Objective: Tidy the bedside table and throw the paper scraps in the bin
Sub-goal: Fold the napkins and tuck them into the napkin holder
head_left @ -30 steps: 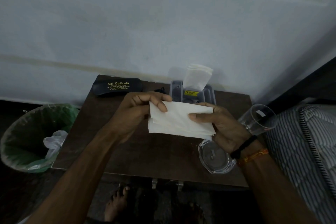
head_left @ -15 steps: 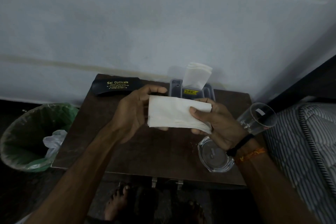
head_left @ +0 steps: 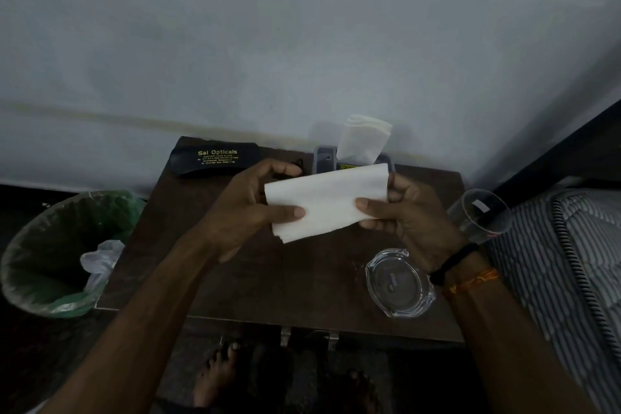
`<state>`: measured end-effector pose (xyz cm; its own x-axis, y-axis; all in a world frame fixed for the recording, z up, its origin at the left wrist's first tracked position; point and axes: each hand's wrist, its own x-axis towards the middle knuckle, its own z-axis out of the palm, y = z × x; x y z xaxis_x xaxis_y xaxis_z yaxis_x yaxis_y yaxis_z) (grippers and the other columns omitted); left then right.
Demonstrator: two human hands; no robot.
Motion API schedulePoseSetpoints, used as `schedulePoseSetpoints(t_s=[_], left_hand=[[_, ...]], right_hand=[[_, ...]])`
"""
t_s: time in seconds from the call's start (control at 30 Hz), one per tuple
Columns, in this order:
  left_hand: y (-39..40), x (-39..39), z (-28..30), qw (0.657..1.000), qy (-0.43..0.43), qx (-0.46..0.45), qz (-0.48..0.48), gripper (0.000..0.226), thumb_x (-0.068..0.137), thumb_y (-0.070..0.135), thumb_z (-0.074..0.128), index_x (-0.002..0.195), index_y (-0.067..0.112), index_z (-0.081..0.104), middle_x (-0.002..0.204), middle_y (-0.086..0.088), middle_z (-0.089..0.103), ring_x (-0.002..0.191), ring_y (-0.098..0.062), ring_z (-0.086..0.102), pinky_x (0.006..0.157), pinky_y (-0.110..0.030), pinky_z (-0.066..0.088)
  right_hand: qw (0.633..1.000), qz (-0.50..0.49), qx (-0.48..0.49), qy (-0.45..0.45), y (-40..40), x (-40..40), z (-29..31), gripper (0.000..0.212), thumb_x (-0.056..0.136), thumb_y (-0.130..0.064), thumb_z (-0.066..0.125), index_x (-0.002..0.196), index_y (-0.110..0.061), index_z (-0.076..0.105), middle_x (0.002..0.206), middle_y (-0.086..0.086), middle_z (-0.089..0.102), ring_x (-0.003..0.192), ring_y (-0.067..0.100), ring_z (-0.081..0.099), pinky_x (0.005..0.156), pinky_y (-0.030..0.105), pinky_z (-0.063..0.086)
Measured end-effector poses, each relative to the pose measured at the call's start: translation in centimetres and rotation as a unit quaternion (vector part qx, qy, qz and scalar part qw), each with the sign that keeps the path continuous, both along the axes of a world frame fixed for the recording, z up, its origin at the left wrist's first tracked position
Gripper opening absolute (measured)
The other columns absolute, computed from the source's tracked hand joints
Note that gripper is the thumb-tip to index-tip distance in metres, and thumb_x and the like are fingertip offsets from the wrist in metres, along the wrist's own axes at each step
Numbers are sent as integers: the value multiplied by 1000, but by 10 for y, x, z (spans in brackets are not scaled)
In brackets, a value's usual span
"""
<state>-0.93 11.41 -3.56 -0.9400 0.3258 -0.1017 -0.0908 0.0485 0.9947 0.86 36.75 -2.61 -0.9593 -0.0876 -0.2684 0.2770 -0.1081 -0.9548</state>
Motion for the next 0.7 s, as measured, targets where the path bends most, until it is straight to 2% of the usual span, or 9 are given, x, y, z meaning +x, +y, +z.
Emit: schedulePoseSetpoints(t_s=[0.1, 0.23, 0.33, 0.4, 0.47, 0.53, 0.63, 0.7], left_hand=[[-4, -4, -5, 987, 82, -123, -64, 46, 74, 10, 82, 116, 15, 63, 116, 2, 68, 105, -13, 67, 82, -33, 60], [4, 0, -6, 982, 82, -124, -115, 37, 82, 26, 76, 115, 14, 64, 111, -1, 71, 100, -14, 70, 83, -40, 60], [11, 3, -10, 984, 84, -113, -107, 31, 90, 18, 68, 120, 11, 64, 112, -3, 71, 100, -15, 70, 81, -38, 59], [14, 3, -9, 991, 79, -90, -60, 34, 90, 14, 67, 124, 11, 62, 115, -1, 71, 101, -12, 69, 81, -33, 58], [15, 4, -6, 996, 66, -49, -17, 43, 89, 17, 68, 131, 17, 58, 121, 2, 69, 107, -11, 67, 84, -30, 57], [14, 6, -6, 999, 39, -10, 0, 49, 86, 24, 70, 133, 23, 56, 125, 3, 67, 114, -15, 64, 90, -36, 56], [18, 13, -6, 1000, 6, 11, -5, 53, 83, 25, 72, 133, 26, 55, 127, 2, 66, 117, -16, 63, 97, -42, 53], [21, 16, -8, 1000, -3, -4, -6, 56, 82, 21, 69, 135, 24, 53, 128, 2, 65, 118, -17, 61, 101, -44, 51]], right_hand=[[995, 6, 69, 66, -2, -1, -2, 36, 77, 0, 75, 112, -6, 67, 102, 11, 76, 93, 26, 73, 62, 28, 60], [984, 29, 110, 138, -13, -1, -2, 26, 79, 2, 75, 104, -3, 70, 87, 9, 76, 72, 18, 70, 55, 27, 54], [981, -5, 104, 162, -27, -1, -2, 30, 79, -3, 77, 107, -3, 66, 96, 14, 73, 81, 19, 70, 62, 33, 57], [984, -15, 100, 149, -36, 1, -5, 40, 79, -9, 78, 115, -9, 61, 104, 9, 73, 89, 17, 71, 61, 33, 58], [987, 14, 115, 114, -41, 4, -11, 49, 81, -17, 79, 123, -17, 53, 113, 3, 71, 96, 18, 71, 59, 34, 59], [980, 49, 160, 110, -45, 7, -20, 54, 84, -27, 76, 130, -23, 48, 120, -2, 69, 99, 17, 71, 62, 37, 60], [962, 73, 216, 154, -53, 11, -28, 53, 90, -33, 67, 139, -27, 46, 129, -11, 63, 110, 7, 64, 78, 32, 60], [951, 64, 249, 171, -60, 14, -31, 52, 92, -36, 62, 140, -26, 47, 131, -16, 59, 114, -3, 58, 90, 25, 54]])
